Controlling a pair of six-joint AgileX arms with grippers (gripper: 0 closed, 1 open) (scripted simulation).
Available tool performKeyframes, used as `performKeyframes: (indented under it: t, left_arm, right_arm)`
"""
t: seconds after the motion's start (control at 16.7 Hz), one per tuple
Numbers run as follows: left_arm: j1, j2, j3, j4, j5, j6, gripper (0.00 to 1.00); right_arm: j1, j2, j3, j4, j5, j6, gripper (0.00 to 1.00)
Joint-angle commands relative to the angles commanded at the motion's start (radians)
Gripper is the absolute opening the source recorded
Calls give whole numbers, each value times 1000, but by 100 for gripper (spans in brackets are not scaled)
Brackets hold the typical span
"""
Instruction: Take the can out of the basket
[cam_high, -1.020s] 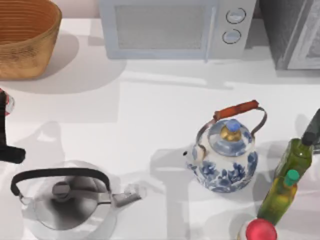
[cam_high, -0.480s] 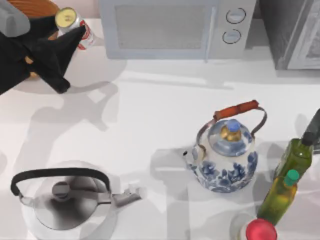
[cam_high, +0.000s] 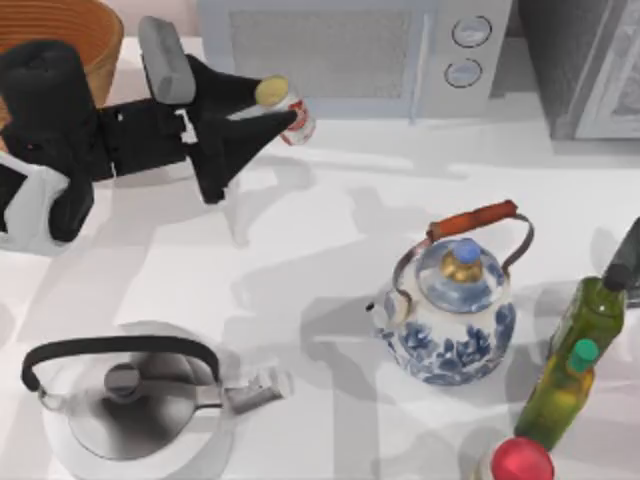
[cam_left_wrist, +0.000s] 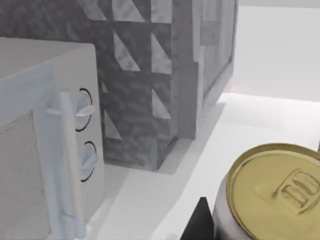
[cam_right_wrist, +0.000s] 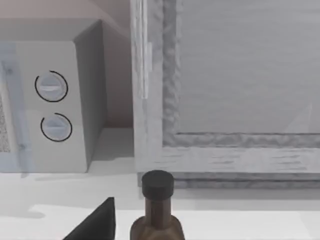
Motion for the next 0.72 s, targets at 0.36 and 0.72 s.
performKeyframes:
  t: [0.36, 0.72]
  left_arm:
    - [-41, 402, 182, 213, 209, -1, 0]
    - [-53, 529, 242, 282, 274, -3, 0]
  right_arm:
    - [0, 0, 0, 0, 0, 0, 100]
    - [0, 0, 0, 0, 0, 0, 100]
